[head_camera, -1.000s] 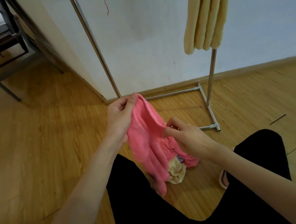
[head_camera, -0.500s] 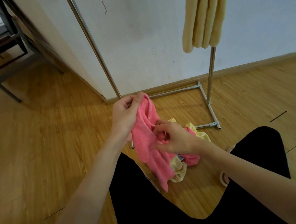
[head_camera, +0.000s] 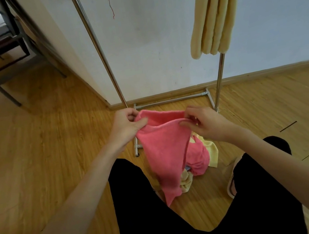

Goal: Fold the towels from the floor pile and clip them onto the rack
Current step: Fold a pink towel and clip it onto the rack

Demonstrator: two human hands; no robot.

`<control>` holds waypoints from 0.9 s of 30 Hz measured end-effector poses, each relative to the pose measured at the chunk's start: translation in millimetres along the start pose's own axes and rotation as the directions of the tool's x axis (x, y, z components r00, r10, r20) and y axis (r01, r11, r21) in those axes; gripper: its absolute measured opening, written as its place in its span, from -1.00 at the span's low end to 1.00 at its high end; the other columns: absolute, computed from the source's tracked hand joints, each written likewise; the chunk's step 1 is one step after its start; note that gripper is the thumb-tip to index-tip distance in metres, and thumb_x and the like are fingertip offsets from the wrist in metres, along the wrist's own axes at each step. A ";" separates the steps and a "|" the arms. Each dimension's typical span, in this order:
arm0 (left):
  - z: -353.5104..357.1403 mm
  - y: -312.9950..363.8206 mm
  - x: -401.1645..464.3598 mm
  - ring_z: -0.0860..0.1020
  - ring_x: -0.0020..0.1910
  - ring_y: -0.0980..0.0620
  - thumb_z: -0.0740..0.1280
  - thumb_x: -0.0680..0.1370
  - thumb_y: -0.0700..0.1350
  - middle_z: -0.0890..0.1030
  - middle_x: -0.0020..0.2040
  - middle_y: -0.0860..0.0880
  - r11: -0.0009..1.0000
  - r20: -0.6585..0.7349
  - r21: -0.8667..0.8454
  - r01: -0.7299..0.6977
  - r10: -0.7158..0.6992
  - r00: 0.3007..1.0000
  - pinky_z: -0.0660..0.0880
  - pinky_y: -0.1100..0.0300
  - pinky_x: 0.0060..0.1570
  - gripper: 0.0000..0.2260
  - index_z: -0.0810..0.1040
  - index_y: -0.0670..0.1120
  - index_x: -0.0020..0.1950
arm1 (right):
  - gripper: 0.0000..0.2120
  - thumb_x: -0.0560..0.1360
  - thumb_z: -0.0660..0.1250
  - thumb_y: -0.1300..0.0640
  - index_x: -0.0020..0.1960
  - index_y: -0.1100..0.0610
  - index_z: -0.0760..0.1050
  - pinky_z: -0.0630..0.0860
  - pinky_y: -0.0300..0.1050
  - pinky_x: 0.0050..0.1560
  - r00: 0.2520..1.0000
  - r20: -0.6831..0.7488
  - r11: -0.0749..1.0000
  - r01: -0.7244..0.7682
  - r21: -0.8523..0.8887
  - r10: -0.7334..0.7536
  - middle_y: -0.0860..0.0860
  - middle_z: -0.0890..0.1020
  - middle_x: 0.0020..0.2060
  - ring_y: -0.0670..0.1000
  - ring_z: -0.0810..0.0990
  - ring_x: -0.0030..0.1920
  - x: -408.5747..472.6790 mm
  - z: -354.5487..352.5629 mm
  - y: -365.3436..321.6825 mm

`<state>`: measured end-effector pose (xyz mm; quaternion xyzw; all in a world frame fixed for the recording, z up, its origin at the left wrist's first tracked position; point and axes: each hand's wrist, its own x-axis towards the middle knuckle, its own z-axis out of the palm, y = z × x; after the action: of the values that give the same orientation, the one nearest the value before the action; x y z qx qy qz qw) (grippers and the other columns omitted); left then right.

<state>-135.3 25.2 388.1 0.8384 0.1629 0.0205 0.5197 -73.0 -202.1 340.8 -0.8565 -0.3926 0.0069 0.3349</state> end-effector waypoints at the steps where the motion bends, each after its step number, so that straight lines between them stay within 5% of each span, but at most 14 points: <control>1: -0.7 1.3 -0.3 0.58 -0.43 0.14 0.40 0.48 -0.30 0.62 -0.26 -0.10 1.000 0.000 0.007 0.027 -0.027 1.000 0.51 0.31 -0.46 -0.94 0.59 -0.22 -0.07 | -0.83 0.54 0.31 0.09 -0.20 0.11 0.44 0.44 -0.15 -0.35 1.000 0.000 1.000 0.008 -0.004 -0.008 -0.12 0.44 -0.30 -0.08 0.45 -0.34 0.5 -4.7 0.1; 6: -5.0 11.0 0.4 0.65 -0.32 0.03 0.32 0.50 -0.32 0.65 -0.17 -0.21 0.991 0.071 -0.007 0.131 -0.130 0.989 0.59 0.20 -0.36 -0.89 0.56 -0.26 0.01 | -0.87 0.46 0.40 0.16 -0.22 0.12 0.48 0.42 -0.21 -0.33 0.999 -0.021 0.999 0.036 -0.029 -0.036 -0.16 0.42 -0.34 -0.10 0.43 -0.34 3.9 -24.0 1.2; 13: -18.4 32.1 2.6 0.68 -0.21 -0.03 0.32 0.51 -0.33 0.64 -0.10 -0.23 0.997 0.133 0.026 0.079 -0.082 0.988 0.61 0.20 -0.28 -0.89 0.60 -0.24 -0.01 | -0.96 0.47 0.39 0.25 -0.09 0.15 0.57 0.46 -0.23 -0.22 0.999 -0.045 0.997 0.021 -0.081 -0.025 -0.03 0.55 -0.22 -0.13 0.51 -0.24 11.1 -55.0 8.6; 19: -29.7 59.3 3.3 0.60 -0.38 0.07 0.33 0.48 -0.33 0.63 -0.26 -0.16 0.989 -0.026 0.033 -0.147 0.148 0.989 0.61 0.22 -0.32 -0.89 0.65 -0.20 -0.12 | -0.90 0.42 0.41 0.36 -0.09 0.22 0.61 0.48 -0.37 -0.11 0.960 -0.275 0.999 0.043 -0.020 -0.047 0.01 0.57 -0.17 -0.12 0.54 -0.20 21.3 -79.4 -2.0; 24: -30.0 83.1 4.1 0.54 -0.48 0.12 0.32 0.45 -0.33 0.58 -0.39 -0.04 0.940 -0.229 0.034 -0.340 0.338 0.913 0.47 0.31 -0.48 -0.86 0.64 -0.16 -0.22 | -0.95 0.43 0.41 0.36 -0.11 0.28 0.59 0.51 -0.31 -0.11 0.873 -0.470 0.991 0.133 -0.022 -0.128 0.08 0.60 -0.18 -0.04 0.53 -0.21 28.4 -98.1 -17.7; 27: -33.1 90.8 9.6 0.50 -0.48 0.19 0.32 0.42 -0.31 0.56 -0.46 0.06 0.923 -0.163 0.121 -0.366 0.382 0.910 0.44 0.29 -0.46 -0.83 0.65 -0.12 -0.29 | -0.93 0.44 0.38 0.39 -0.13 0.27 0.56 0.50 -0.31 -0.14 0.827 -0.548 0.991 0.130 -0.032 -0.126 0.07 0.58 -0.21 -0.04 0.53 -0.23 31.1 -102.4 -20.7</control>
<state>-110.1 19.8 481.7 0.8705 0.0472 0.1898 0.4516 -37.2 -229.6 440.0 -0.7931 -0.3364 -0.2600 0.4361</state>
